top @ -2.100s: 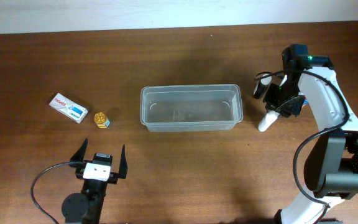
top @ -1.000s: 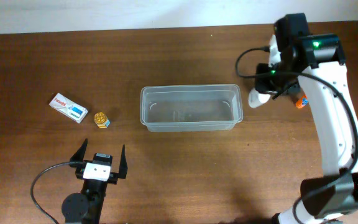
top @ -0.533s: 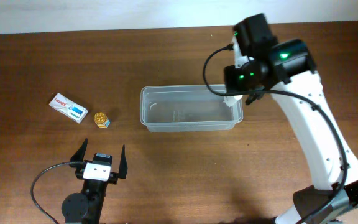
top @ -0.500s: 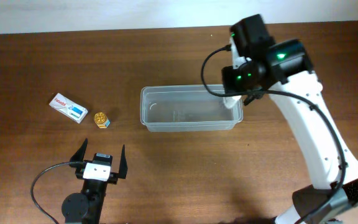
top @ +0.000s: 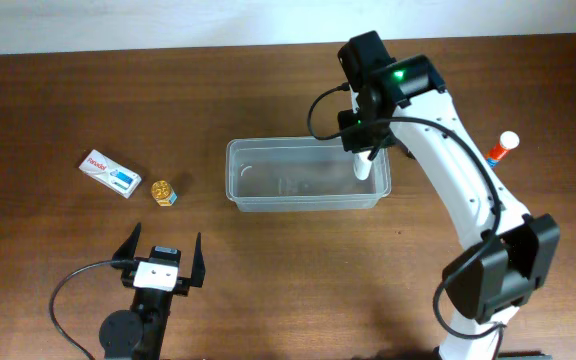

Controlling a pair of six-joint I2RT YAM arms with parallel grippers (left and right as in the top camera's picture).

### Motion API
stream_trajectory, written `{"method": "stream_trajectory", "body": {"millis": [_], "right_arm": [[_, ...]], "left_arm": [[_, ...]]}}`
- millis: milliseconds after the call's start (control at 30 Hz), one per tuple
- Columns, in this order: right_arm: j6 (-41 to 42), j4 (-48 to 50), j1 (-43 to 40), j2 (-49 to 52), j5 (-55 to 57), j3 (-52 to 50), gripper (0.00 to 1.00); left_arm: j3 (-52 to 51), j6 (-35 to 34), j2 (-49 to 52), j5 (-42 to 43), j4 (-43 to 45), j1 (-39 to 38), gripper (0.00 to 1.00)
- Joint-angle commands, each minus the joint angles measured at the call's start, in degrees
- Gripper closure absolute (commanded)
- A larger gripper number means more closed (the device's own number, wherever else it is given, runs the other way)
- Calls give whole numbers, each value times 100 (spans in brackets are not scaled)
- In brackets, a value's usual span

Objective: Pack container
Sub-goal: 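Lift the lotion bottle and carry it left over the container, then lower the lotion bottle into the container's right end and release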

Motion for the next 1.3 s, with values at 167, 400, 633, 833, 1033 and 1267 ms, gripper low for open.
{"method": "stream_trajectory", "body": {"millis": [167,400,633,833,1033,1267], "right_arm": [[-9,264,-2,232,140,-44,73],[-9,380,-7,282,142,-168,73],[-9,625,-11,282,310,-586,73],[-11,960,-11,282,413,-863,73],[-13,1244,-13,282,446,-1049,73],[-9,1552,-13,282,507,-1305,73]], "left_arm": [[-13,68,-50,-24,-31,35,1],[-13,68,-50,-24,-31,35,1],[-13,68,-50,-24,-28,35,1],[-13,68,-50,-24,-31,35,1],[-13,68,-50,-24,-31,35,1],[-13,68,-50,-24,-31,35,1]]}}
